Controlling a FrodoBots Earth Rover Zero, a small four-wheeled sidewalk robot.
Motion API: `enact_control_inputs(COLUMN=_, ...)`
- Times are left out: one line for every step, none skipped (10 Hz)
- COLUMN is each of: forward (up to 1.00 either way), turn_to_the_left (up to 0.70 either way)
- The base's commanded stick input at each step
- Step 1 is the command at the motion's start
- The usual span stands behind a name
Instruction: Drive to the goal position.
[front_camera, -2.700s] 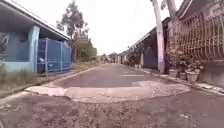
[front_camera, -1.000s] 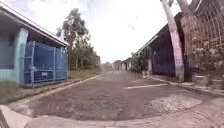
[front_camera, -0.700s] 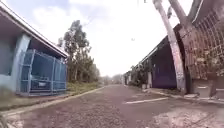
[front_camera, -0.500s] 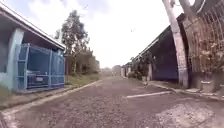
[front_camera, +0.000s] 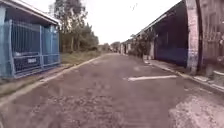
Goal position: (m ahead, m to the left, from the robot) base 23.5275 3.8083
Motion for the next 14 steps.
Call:
enact_control_inputs(forward=0.7, turn_to_the_left=0.02)
enact_control_inputs(forward=0.7, turn_to_the_left=0.03)
enact_control_inputs(forward=0.7, turn_to_the_left=0.03)
enact_control_inputs(forward=0.7, turn_to_the_left=0.03)
enact_control_inputs(forward=0.7, turn_to_the_left=0.03)
enact_control_inputs(forward=0.7, turn_to_the_left=0.03)
enact_control_inputs(forward=0.7, turn_to_the_left=0.03)
enact_control_inputs(forward=0.7, turn_to_the_left=0.03)
enact_control_inputs(forward=0.7, turn_to_the_left=0.03)
enact_control_inputs(forward=0.7, turn_to_the_left=0.03)
enact_control_inputs(forward=0.7, turn_to_the_left=0.34)
enact_control_inputs(forward=0.7, turn_to_the_left=0.29)
enact_control_inputs(forward=0.7, turn_to_the_left=0.0)
enact_control_inputs(forward=0.7, turn_to_the_left=0.0)
